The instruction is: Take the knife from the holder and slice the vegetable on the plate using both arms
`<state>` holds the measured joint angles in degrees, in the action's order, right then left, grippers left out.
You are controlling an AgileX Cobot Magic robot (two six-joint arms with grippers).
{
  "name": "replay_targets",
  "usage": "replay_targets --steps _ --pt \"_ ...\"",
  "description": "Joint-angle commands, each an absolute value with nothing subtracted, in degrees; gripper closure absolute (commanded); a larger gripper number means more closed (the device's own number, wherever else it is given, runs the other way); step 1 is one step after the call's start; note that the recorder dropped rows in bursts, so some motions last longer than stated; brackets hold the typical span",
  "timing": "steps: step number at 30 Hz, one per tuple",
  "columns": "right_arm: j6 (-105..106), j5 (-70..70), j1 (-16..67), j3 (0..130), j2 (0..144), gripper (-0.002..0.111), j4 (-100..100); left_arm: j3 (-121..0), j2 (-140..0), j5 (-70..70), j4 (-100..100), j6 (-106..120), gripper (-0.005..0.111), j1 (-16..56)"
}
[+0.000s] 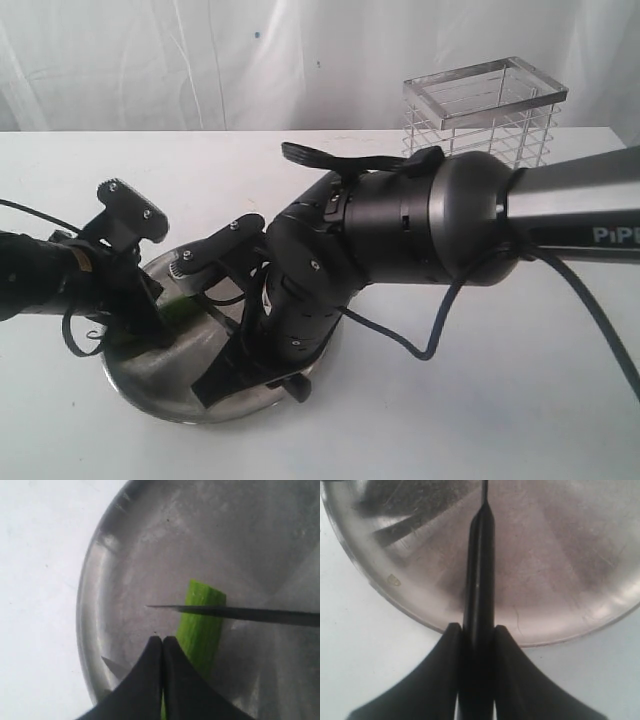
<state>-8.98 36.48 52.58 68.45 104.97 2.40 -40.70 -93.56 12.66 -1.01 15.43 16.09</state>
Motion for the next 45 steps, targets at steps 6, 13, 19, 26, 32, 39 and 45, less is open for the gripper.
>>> replay_targets --steps 6,13,19,26,32,39,45 --pt "-10.4 35.5 52.6 68.6 106.8 0.108 2.4 -40.6 -85.1 13.7 -3.6 15.4 0.107 16.0" --pt "-10.6 34.2 52.6 68.6 108.0 0.108 2.3 -40.6 -84.8 13.3 -3.7 15.3 0.107 16.0" --pt "-11.9 31.5 52.6 68.6 108.2 0.108 2.3 -40.6 -84.8 13.3 -3.8 15.2 0.107 16.0" --pt "-13.8 29.9 52.6 68.6 108.2 0.108 2.4 -40.6 -84.8 12.3 -3.8 15.1 0.107 16.0" --pt "-16.9 29.0 52.6 68.6 108.4 0.108 2.4 -40.6 -84.8 12.3 -4.3 15.1 0.107 16.0" --pt "-17.3 29.0 52.6 68.6 109.8 0.108 2.1 -40.6 -84.8 12.3 -5.1 15.1 0.107 16.0" --pt "-17.3 28.6 52.6 68.6 109.8 0.108 1.2 -40.6 -84.8 12.3 -5.1 15.1 0.107 16.0"
